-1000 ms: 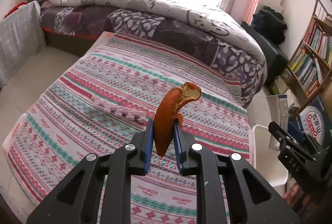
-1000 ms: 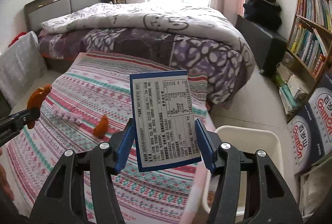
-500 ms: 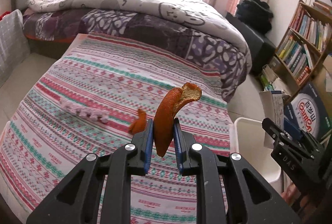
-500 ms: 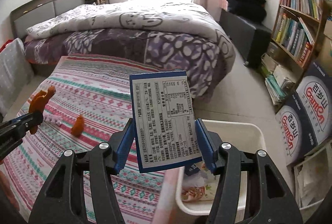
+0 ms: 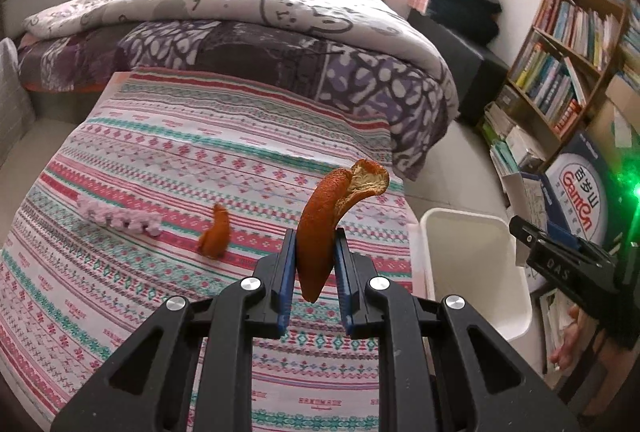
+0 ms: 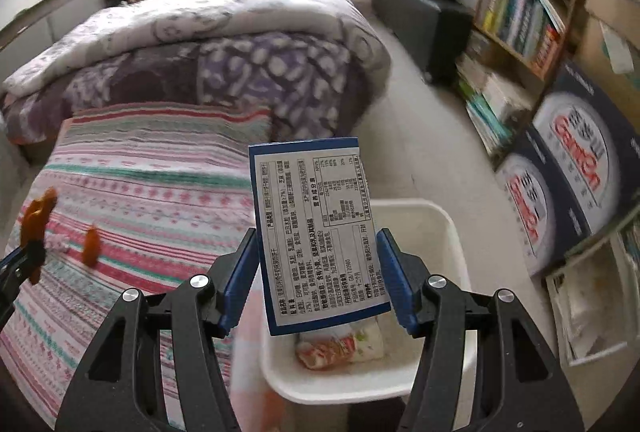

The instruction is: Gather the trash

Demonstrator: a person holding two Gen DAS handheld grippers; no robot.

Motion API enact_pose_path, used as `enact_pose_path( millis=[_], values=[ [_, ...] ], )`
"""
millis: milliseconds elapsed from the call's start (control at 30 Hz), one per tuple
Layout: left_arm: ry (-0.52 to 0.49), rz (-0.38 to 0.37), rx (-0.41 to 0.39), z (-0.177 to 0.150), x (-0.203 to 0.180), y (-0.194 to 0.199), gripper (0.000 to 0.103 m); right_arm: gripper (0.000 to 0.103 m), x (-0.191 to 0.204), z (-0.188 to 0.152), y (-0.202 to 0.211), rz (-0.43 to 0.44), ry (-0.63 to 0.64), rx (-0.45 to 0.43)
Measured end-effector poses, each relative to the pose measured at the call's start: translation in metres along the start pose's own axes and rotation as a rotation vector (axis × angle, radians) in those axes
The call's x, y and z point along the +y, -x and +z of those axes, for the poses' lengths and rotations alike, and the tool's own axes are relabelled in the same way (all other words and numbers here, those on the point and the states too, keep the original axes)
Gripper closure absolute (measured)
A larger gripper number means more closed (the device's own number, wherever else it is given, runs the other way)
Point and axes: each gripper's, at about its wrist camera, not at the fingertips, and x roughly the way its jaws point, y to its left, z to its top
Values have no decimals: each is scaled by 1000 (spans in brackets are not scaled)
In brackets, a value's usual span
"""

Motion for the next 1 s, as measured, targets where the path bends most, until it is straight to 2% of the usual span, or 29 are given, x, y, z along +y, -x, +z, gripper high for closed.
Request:
enact_pose_path(
  millis=[100,333,500,733,933,1000],
  values=[
    [-12,-14,8,-2,-9,-3,84,46,-17,-1,-6,-17,-36,33],
    [-35,-74,40,-5,-34,-13,84,39,-44,-1,0,-73,-67,9],
    [-71,-140,77,-11,-68,-26,84,27,-75,0,2,-119,-137,6],
    [-111,-223,147,-24,-112,-50,84,22,-117,-1,9,-155,-241,-15],
    [-151,-270,185,-37,-144,-63,83,20,-131,-2,14,-158,-282,-30],
    [-161,-308,197,-40,-150,-65,78,18,-133,-2,15,-158,-288,-35]
  ],
)
